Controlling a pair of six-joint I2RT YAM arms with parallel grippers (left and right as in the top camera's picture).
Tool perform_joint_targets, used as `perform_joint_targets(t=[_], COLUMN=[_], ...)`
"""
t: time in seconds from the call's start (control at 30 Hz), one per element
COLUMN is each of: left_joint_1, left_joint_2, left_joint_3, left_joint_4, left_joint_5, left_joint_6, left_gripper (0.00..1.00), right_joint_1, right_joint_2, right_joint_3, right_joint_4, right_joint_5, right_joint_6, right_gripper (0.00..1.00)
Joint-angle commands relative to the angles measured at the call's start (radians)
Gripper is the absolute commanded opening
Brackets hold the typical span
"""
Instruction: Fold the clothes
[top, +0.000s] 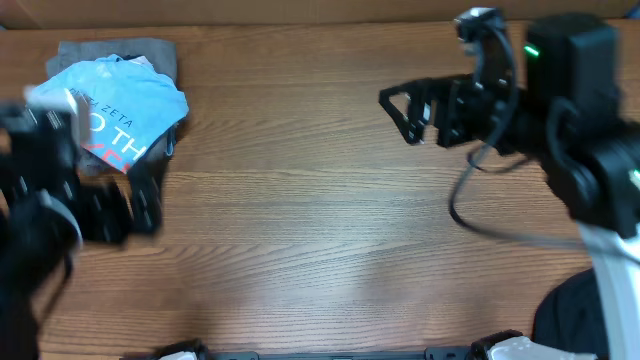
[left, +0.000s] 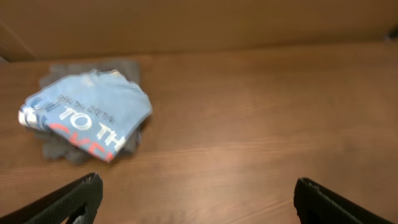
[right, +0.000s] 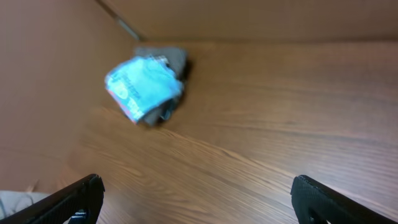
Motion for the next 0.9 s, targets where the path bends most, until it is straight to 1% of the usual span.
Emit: perform_joint_targets(t=[0.0, 0.13, 0.3, 0.47, 0.6, 0.87], left_joint_1=[-0.025, -0.025, -0.025, -0.025, -0.025, -0.025], left_joint_2=[-0.034, -0.067, -0.068, -0.066, -0.06, -0.055], left_joint_3=[0.003, -0.005, -0.005, -0.005, -0.005, -0.005], left_joint_4=[-0.052, -0.052, -0.052, -0.052, -0.052, -0.052], left_joint_5=[-0.084, -0.107, -0.106, -0.106, -0.106, -0.106], left_joint_6=[0.018, 0.018, 0.018, 0.018, 0.018, 0.018], left_gripper=[1.0, 1.0, 1.0, 1.0, 1.0, 1.0], right_joint_1=[0.0, 0.0, 0.0, 0.0, -0.002, -0.002], right_joint_2=[-0.041, -0.084, -0.102, -0.101, -0.1, -0.106], right_joint_3=[0.013, 0.013, 0.013, 0.01, 0.01, 0.01], right_joint_4=[0.001, 0.001, -0.004, -0.077, -0.134, -0.153], right_joint_5=[-0.024, -0.103, -0.122, -0.193, -0.125, 0.026], right_joint_6=[0.003, 0.003, 0.003, 0.0, -0.002, -0.003], right_gripper=[1.0, 1.0, 1.0, 1.0, 1.0, 1.0])
